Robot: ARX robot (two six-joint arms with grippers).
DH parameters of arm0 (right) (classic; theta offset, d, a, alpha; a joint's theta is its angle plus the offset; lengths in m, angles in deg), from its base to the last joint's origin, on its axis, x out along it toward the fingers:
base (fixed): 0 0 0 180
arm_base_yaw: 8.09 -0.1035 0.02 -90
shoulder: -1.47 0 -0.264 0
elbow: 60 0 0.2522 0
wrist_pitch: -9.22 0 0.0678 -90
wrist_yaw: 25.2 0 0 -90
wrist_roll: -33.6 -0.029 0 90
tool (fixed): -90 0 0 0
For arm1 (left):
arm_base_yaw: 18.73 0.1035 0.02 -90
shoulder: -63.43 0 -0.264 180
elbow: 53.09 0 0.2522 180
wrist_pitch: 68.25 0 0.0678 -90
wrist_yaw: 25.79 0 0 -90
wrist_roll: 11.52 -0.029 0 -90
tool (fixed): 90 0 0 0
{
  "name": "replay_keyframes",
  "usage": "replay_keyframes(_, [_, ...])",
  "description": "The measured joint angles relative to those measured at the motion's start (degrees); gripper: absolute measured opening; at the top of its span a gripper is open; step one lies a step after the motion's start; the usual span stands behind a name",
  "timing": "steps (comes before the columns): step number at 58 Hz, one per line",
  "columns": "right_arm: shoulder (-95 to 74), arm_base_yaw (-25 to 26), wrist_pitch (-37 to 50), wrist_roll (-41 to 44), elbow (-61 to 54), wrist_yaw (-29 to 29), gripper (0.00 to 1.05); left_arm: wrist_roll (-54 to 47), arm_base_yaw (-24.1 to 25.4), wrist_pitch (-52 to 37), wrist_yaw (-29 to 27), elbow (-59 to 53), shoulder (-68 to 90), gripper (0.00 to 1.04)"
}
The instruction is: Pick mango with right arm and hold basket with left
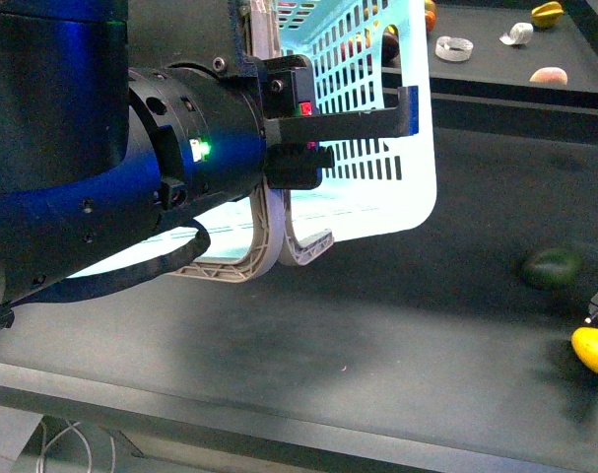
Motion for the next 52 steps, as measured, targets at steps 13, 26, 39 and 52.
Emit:
replay_keyframes(13, [-0.20, 0.26, 0.02, -0.04, 0.15, -0.50, 0.88, 0.00, 0.00, 0.00, 0.00, 0.00, 0.00, 0.04])
replay_keyframes(26, [-0.39, 1.09, 0.52, -0.07, 0.33, -0.52, 0.68, 0.00, 0.00, 0.00, -0.02, 0.00, 0.00, 0.04])
replay_keyframes(39, [1.03, 1.42, 3.21, -4.90, -2.49, 3.06, 0.67, 0.00, 0.00, 0.00, 0.00, 0.00, 0.00, 0.04])
replay_keyframes(52, [7.32, 1.40, 8.33, -13.62, -9.44, 8.68, 0.67, 0.00, 0.00, 0.00, 0.00, 0.00, 0.00, 0.04])
